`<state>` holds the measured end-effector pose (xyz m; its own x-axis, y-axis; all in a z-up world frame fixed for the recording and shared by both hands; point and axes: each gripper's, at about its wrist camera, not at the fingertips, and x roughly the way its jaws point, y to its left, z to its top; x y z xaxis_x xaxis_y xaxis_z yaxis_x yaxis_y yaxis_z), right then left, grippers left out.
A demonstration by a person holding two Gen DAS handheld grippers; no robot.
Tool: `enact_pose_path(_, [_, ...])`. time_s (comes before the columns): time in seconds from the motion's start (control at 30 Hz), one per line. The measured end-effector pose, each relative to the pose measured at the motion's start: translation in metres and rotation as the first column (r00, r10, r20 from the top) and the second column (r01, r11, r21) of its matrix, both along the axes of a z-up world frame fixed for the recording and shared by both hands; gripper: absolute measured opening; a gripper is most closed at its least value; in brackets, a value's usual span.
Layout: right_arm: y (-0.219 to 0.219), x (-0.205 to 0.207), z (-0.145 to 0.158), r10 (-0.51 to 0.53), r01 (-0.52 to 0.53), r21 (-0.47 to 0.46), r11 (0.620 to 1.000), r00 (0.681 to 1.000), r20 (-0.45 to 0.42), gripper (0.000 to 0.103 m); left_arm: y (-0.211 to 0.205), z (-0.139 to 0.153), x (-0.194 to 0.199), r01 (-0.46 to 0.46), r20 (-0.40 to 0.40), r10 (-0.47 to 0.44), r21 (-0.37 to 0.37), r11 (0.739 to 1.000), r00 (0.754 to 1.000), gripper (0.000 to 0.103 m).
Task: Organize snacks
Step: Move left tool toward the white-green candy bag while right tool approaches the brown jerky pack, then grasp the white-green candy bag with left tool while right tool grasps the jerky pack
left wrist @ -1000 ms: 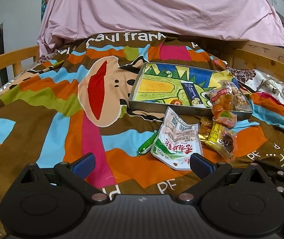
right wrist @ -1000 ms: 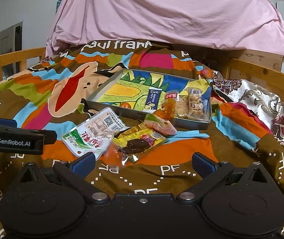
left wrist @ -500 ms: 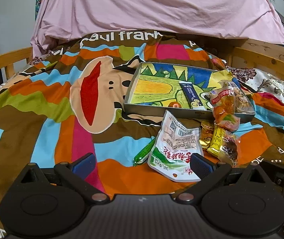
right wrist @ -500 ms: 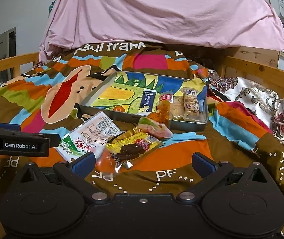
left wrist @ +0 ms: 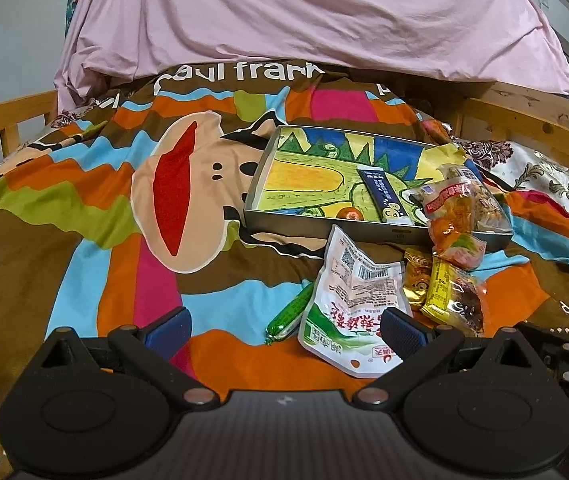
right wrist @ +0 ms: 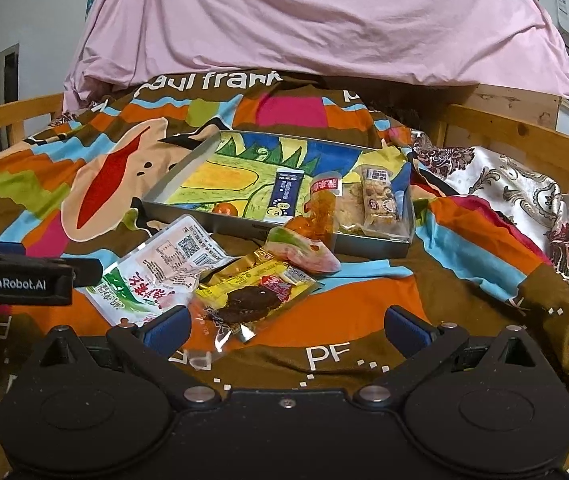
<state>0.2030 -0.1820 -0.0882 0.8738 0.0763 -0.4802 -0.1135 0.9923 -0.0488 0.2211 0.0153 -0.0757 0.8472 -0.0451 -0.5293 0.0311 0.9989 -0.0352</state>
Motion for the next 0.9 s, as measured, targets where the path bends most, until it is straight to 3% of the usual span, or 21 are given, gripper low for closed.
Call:
enact_pose_path(0.57, [-0.005,0.034,0.003,-0.037,0.036,0.044,0.998,0.999,0.020,0.102,0.000,-0.001,0.018,0.008,0.029,-0.008,0.004,1.000,1.000,0.103])
enact_pose_path(0.9, [-0.003,0.087,-0.012,-0.042,0.053,0.121,0.991,0.995,-0.092,0.102,0.001,-0.007,0.024,0.055,0.029,-0.056,0.032,0.998,0.998,0.103])
